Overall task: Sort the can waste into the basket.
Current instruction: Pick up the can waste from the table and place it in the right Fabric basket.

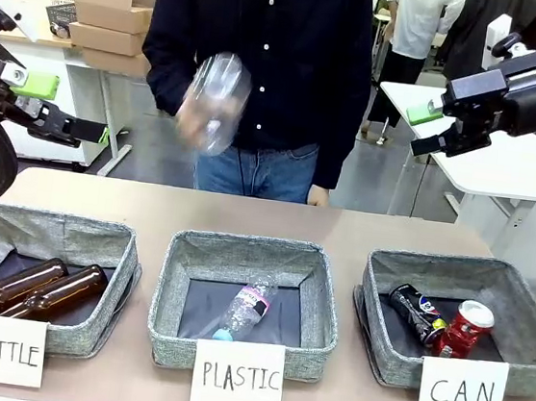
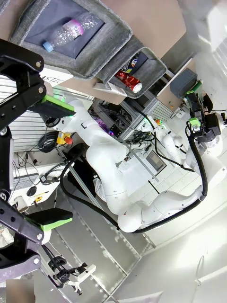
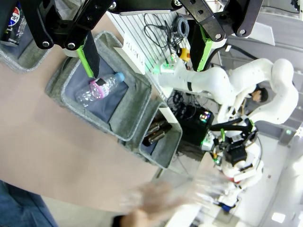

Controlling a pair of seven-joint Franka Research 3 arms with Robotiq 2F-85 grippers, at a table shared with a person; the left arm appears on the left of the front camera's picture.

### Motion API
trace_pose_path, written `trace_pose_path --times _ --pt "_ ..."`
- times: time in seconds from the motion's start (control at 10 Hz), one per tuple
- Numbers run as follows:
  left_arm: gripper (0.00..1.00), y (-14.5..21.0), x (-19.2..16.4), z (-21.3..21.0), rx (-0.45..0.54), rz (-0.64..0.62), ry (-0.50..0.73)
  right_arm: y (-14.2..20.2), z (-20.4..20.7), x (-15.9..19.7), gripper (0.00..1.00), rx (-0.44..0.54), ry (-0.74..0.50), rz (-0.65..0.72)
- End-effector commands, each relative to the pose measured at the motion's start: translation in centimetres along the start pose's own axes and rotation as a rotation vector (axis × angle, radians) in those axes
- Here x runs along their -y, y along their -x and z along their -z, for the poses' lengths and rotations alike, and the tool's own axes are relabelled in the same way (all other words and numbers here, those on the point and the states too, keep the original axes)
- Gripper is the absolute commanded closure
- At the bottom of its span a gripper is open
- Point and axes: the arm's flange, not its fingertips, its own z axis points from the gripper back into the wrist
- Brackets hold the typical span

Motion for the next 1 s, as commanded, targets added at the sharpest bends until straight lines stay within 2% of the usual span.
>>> trace_pose_path --times 0.0,0.9 --pt "0.0 -0.17 0.16 -0.15 0.012 0.018 0.018 0.01 -0.04 0.13 0.0 -0.003 -0.007 -0.018" --pt "0.0 -0.17 0.16 -0.15 0.012 0.018 0.018 0.01 -0.04 0.13 0.0 -0.003 -0.007 -0.018"
